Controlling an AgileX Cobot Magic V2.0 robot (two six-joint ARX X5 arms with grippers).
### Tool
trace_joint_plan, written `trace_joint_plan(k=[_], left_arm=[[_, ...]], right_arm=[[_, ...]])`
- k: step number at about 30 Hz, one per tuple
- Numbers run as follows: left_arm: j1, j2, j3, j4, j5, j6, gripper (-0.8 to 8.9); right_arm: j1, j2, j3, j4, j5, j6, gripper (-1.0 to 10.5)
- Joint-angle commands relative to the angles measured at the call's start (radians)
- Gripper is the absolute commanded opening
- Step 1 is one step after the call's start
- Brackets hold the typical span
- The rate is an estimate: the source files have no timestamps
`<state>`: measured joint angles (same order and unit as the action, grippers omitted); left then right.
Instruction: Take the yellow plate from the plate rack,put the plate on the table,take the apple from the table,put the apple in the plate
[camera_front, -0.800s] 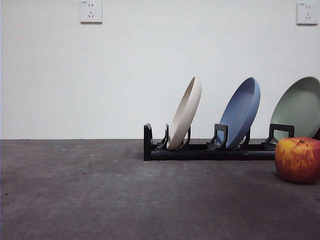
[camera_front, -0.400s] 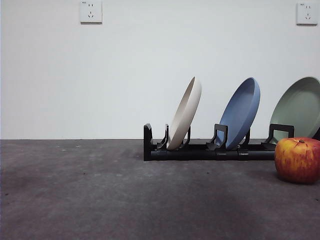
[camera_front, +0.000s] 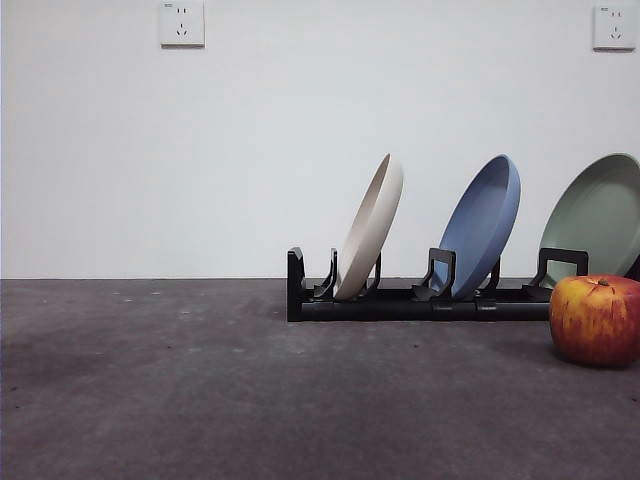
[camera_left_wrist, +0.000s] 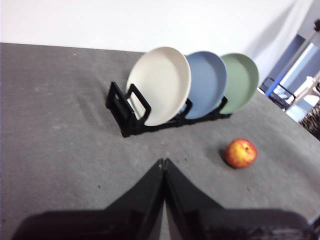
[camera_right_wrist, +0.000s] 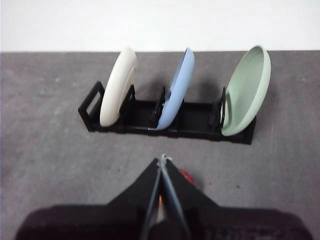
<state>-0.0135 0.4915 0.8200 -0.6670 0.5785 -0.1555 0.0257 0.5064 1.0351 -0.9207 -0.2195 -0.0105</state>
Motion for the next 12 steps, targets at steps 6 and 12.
trace_joint_plan(k=[6,12], left_arm=[[-0.05,0.002,0.026,-0.026,0.009,0.033,-0.01],[-0.054,0.002,0.028,-0.026,0.035,0.028,2.99]], right_arm=[[0.0,0.014,0.008,-0.026,-0.01,-0.029,0.0],[0.001,0.014,0.008,-0.026,-0.066,-0.027,2.0]])
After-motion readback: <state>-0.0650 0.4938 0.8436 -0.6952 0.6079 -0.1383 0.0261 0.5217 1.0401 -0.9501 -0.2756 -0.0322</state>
